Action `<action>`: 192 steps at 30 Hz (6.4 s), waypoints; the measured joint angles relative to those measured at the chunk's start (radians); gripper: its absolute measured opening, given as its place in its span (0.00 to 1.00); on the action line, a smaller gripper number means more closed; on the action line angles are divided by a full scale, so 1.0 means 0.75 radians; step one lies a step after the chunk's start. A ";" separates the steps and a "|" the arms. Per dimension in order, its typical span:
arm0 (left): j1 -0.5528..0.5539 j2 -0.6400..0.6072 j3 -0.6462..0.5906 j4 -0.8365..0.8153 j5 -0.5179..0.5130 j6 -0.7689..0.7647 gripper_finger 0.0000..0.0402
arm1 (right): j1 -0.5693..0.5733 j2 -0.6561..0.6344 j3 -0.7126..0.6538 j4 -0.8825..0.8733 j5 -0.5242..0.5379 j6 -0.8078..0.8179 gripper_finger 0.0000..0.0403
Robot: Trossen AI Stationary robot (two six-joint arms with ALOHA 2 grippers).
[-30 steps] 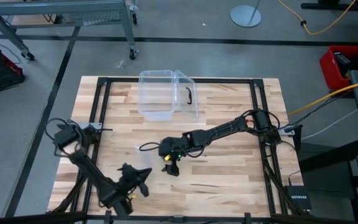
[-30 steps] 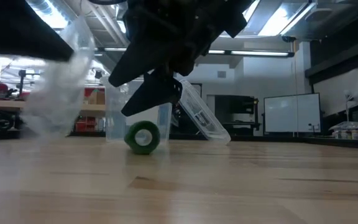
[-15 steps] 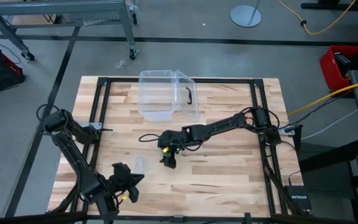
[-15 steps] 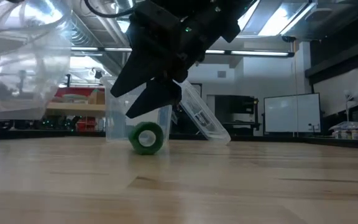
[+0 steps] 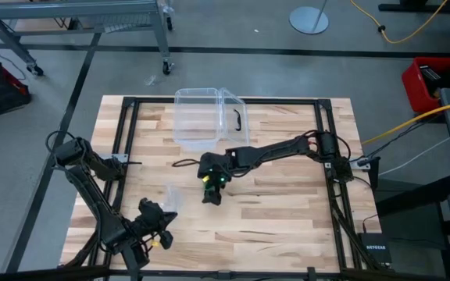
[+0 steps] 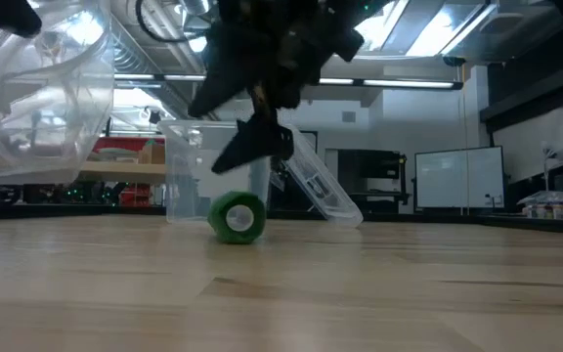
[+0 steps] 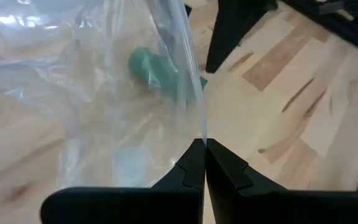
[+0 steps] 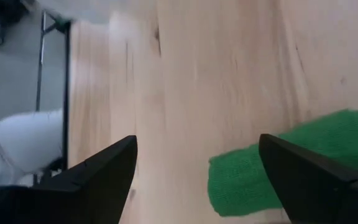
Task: Roll bandage
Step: Put the green bandage into the transparent zip bag
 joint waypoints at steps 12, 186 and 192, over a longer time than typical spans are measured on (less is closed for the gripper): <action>-0.007 0.000 0.000 -0.318 0.048 -0.178 0.00 | 0.047 0.000 0.161 -0.366 0.369 0.419 0.84; -0.065 0.007 0.000 0.706 0.253 0.942 0.00 | 0.509 0.390 0.641 0.036 0.164 1.089 0.33; -0.064 0.008 0.000 0.710 0.313 0.937 0.00 | 0.506 0.390 0.641 0.049 0.169 1.184 0.33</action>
